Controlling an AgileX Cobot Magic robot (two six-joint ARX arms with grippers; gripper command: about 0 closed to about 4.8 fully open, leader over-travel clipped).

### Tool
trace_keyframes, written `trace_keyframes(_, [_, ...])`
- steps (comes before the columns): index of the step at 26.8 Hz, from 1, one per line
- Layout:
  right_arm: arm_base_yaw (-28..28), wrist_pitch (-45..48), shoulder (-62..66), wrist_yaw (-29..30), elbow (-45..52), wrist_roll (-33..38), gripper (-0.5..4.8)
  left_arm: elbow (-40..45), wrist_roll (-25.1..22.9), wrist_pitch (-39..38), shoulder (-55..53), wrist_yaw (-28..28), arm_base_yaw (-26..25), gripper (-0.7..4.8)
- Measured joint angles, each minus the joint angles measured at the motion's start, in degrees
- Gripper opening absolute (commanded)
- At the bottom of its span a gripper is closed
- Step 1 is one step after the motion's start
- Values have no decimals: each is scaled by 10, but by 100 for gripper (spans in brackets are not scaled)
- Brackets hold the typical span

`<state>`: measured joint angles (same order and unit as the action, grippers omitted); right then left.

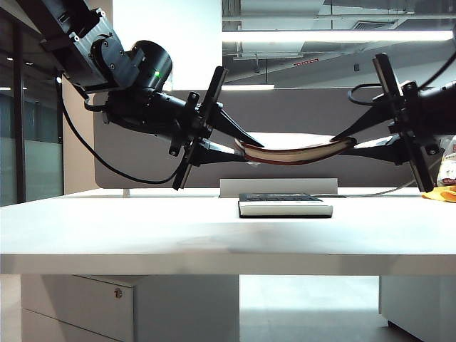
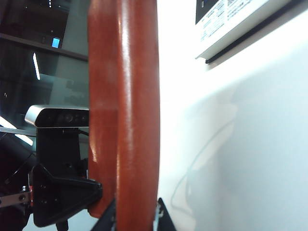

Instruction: Pick up the red book and place it on top of the black book.

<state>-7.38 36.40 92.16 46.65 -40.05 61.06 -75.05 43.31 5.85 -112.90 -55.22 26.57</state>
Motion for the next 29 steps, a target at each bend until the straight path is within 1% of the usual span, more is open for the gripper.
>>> trace_keyframes(2, [-2, -20, 0, 0, -10, -1, -2, 0, -1, -4, 0, -5, -5, -6])
trace_keyframes(7, [-3, -19, 17, 5, -18, -1, -2, -1, -2, -12, 0, -3, -9, -6])
trace_keyframes(10, [-3, -19, 21, 2, -18, 0, -2, -13, -3, -33, -2, -1, -9, -6])
trace_keyframes(13, [-2, -22, 28, -2, -45, 0, -2, -49, -8, -54, -7, 5, -10, -6])
trace_keyframes(15, [-2, -39, 35, -4, -73, -1, -2, -76, -13, -68, -14, 8, -12, -6])
trace_keyframes(19, [0, -67, 48, -10, -95, -2, -2, -121, -19, -106, -45, 7, -13, -6])
trace_keyframes(24, [3, -78, 76, -14, -113, -1, -2, -150, -20, -120, -75, 1, -21, -6])
trace_keyframes(28, [6, -76, 106, -2, -133, 0, -2, -163, -20, -128, -88, -1, -28, -6])
trace_keyframes(29, [8, -75, 111, -1, -141, 1, -2, -179, -21, -135, -96, -3, -32, -6])
